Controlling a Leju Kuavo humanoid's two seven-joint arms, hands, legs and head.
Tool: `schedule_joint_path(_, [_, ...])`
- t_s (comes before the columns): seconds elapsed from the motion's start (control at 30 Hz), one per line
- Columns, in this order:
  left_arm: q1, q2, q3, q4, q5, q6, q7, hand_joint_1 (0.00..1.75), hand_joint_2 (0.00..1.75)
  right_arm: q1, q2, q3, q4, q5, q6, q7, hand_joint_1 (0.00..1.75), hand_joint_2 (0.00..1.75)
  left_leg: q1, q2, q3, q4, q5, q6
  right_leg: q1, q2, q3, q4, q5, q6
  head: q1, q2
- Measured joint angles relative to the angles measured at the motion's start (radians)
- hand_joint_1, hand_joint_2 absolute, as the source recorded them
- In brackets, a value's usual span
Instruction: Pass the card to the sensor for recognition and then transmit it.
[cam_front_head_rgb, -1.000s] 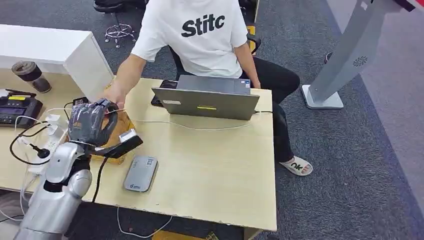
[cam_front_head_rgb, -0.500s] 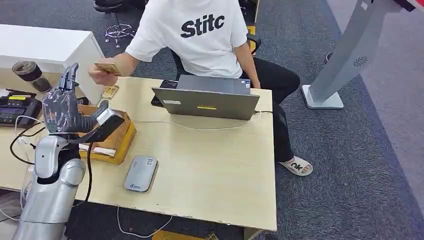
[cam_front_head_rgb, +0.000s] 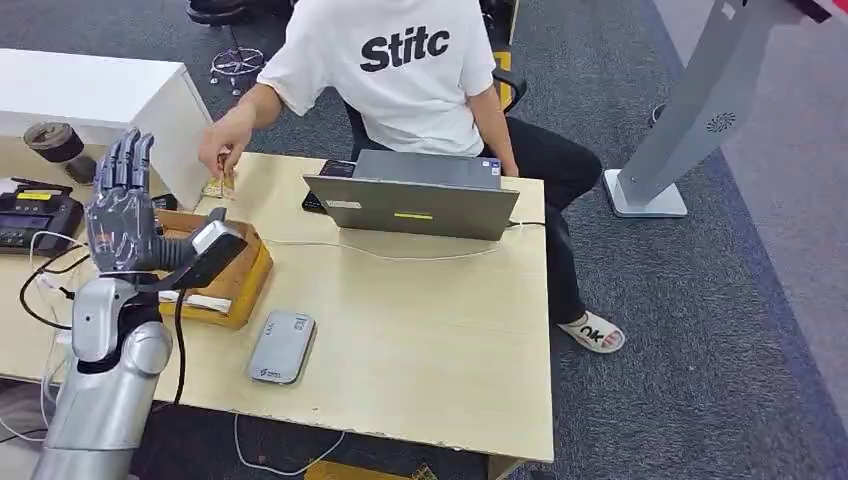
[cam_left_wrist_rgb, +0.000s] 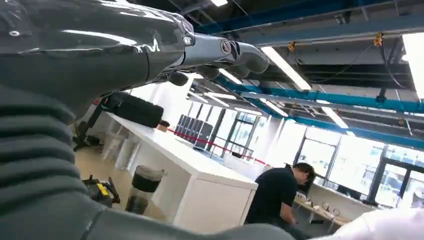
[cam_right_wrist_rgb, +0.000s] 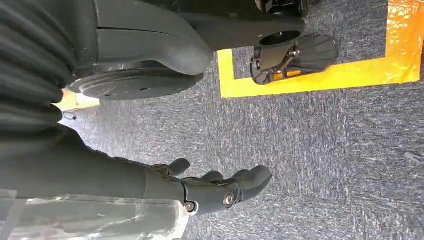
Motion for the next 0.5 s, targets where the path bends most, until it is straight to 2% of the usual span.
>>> schedule_joint_path(0.1, [0.039, 0.008, 0.001, -0.008, -0.054, -0.007, 0.004, 0.00, 1.75, 0.006, -0.001, 0.000, 0.000, -0.020, 0.000, -0.010, 0.00, 1.75, 0.000, 0.000, 0.000, 0.000, 0.000, 0.000, 0.000, 0.001, 0.000, 0.000, 0.000, 0.000, -0.001, 0.000])
schedule_joint_path(0.3, [0.144, 0.021, 0.001, -0.066, -0.076, -0.007, 0.004, 0.00, 1.75, 0.026, -0.004, -0.003, 0.001, -0.039, 0.007, -0.021, 0.00, 1.75, 0.000, 0.001, -0.001, 0.000, 0.000, 0.000, 0.000, 0.001, -0.001, 0.000, 0.000, 0.000, 0.000, 0.000])
schedule_joint_path(0.5, [0.294, 0.025, 0.016, -0.158, -0.116, 0.087, 0.005, 0.00, 1.75, 0.038, -0.006, -0.004, 0.001, -0.051, 0.020, -0.023, 0.00, 1.75, 0.000, 0.002, -0.002, 0.000, -0.001, 0.000, 0.000, 0.002, -0.002, 0.000, 0.000, 0.000, 0.000, 0.000])
